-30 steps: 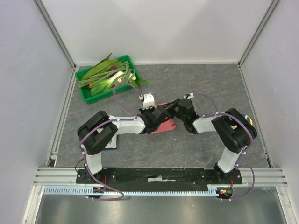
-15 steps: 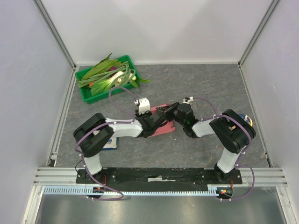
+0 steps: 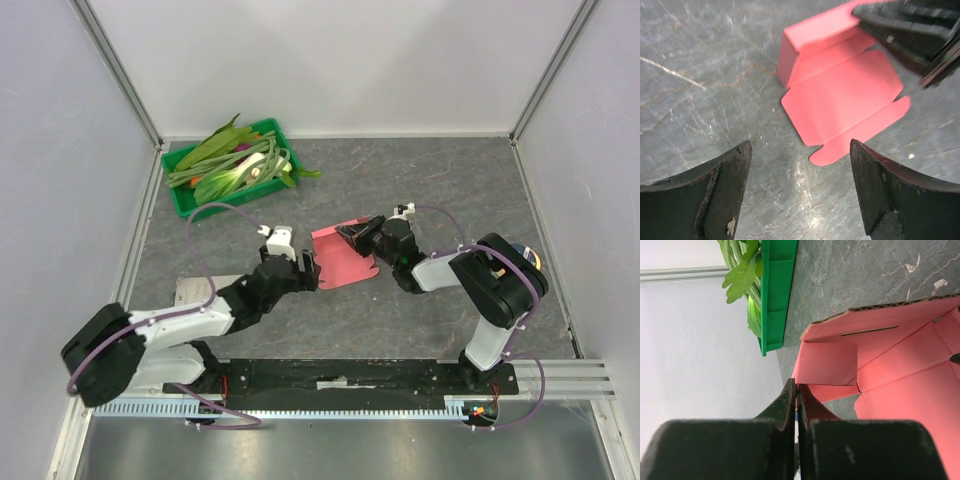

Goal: Fold the paper box

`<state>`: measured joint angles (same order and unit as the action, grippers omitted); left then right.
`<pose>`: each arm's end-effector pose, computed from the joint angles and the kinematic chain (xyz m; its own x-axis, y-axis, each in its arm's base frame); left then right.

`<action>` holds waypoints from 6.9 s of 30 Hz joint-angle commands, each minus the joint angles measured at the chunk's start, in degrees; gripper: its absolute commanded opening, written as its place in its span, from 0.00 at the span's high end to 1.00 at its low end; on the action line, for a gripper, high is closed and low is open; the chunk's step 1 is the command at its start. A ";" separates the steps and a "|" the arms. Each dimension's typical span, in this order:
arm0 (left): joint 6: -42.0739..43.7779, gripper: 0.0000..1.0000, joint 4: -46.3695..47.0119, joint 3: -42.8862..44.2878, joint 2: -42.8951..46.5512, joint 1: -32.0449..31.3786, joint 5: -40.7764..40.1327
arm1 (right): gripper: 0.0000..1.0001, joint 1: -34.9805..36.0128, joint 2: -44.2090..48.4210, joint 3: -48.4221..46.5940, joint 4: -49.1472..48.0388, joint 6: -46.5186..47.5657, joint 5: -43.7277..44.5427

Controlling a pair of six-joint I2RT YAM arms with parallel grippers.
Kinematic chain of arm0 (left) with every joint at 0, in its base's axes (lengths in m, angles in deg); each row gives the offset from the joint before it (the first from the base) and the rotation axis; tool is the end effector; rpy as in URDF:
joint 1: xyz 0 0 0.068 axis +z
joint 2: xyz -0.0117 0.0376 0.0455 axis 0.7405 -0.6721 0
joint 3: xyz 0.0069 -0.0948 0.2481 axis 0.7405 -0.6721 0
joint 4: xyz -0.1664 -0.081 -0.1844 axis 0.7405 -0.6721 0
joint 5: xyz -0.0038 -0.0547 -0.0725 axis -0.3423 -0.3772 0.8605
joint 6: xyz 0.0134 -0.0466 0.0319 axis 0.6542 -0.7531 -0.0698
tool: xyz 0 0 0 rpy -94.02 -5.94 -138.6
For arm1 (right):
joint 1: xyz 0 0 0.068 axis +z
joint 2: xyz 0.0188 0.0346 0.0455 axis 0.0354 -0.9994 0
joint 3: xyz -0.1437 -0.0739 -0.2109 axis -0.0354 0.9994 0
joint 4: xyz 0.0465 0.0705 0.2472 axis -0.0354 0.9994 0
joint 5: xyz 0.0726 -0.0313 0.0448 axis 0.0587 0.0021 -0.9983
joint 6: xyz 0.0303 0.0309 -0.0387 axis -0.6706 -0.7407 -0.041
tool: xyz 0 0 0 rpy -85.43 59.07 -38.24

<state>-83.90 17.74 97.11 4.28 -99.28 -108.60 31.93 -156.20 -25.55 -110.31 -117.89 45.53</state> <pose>0.1681 -0.1817 0.1680 -0.5030 -0.0918 -0.8594 0.2403 0.9403 -0.2411 0.2776 0.1873 0.1336 -0.5642 0.8256 -0.0079 0.2368 0.1710 0.9564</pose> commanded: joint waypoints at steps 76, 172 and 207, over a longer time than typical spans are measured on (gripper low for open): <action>19.25 0.32 -12.47 33.85 -25.59 17.76 45.20 | 0.81 -5.42 -1.00 -19.17 52.75 66.07 6.96; 0.27 0.98 10.12 23.65 -30.15 -4.48 6.35 | 0.82 -9.79 1.10 -24.46 40.94 98.59 -27.02; -8.95 0.98 5.72 21.46 -34.02 0.53 3.54 | 0.96 -6.71 3.38 -19.10 36.54 93.68 -24.29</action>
<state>-88.10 25.37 116.54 -27.26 -98.64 -104.98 24.76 -154.13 -45.86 -70.60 -21.48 20.46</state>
